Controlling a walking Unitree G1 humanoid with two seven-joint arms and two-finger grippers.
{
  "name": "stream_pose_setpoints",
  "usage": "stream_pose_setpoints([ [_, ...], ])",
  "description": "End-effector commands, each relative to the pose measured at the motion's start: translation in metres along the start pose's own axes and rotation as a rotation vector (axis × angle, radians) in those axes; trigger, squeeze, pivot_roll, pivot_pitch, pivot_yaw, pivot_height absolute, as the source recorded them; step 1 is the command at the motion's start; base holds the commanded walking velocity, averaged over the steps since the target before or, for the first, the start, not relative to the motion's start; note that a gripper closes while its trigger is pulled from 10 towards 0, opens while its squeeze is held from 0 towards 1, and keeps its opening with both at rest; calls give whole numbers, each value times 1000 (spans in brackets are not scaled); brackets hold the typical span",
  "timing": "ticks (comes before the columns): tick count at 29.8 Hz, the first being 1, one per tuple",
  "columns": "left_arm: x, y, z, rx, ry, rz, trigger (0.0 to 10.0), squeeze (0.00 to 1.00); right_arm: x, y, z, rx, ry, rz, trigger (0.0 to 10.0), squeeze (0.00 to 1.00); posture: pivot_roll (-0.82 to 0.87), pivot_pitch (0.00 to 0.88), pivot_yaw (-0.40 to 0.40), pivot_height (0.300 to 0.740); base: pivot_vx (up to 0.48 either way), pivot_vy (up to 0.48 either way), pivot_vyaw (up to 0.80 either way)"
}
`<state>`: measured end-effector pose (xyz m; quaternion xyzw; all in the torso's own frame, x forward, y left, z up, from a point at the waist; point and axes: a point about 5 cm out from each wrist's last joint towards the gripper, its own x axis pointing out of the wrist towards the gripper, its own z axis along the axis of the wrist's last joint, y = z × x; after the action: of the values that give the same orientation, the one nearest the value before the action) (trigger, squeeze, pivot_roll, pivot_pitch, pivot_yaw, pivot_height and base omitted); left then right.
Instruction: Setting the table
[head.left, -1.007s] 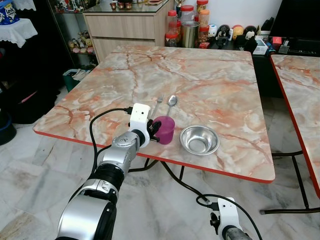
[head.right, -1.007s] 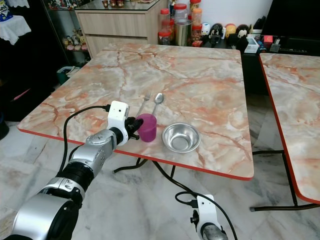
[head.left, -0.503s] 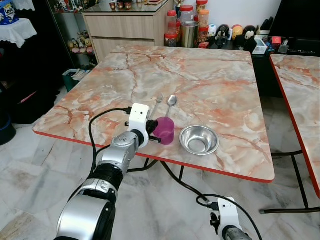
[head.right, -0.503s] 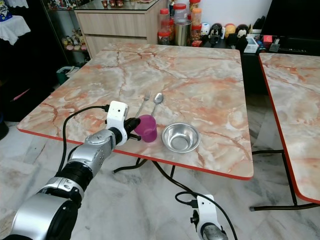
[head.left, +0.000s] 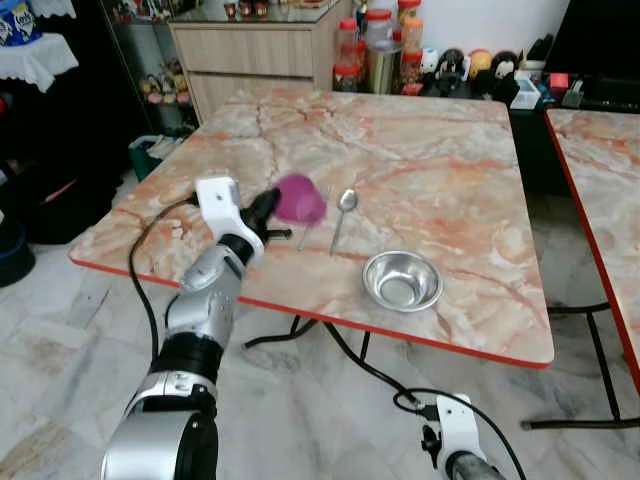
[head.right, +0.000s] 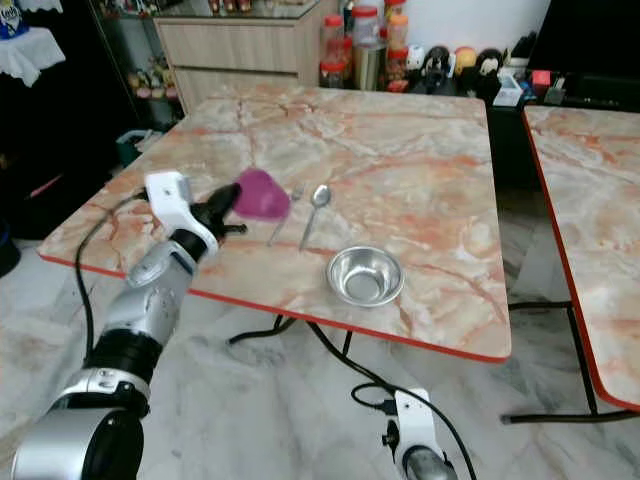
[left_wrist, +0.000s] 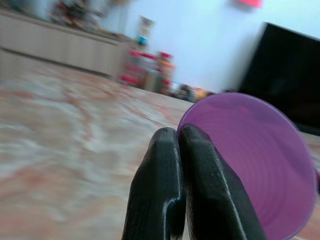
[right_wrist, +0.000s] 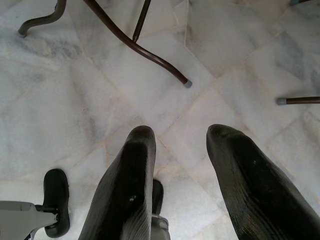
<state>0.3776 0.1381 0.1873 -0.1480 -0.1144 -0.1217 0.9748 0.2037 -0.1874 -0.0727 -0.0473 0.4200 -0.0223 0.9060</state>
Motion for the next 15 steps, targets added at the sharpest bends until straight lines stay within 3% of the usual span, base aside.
stream_pose_setpoints([
  [1,-6,9,-4,122,6,67,10000,0,0,-1,0,10,1,-1,10000,0,35,0,39,740,0,0,0],
  [3,-9,11,-5,145,-14,103,10000,0,0,-1,1,11,0,0,10000,0,31,0,39,740,0,0,0],
  [6,-14,13,-7,272,-32,128,10000,0,0,-1,0,17,1,-4,10000,0,25,0,42,740,0,0,0],
  [10,-17,14,-6,263,-76,170,10000,0,-1,-4,-5,25,30,-17,10000,0,20,0,38,740,0,-204,0],
  [15,-16,19,0,283,-114,211,10000,0,-1,-5,-7,24,40,-23,10000,0,25,0,30,740,0,-386,-550],
])
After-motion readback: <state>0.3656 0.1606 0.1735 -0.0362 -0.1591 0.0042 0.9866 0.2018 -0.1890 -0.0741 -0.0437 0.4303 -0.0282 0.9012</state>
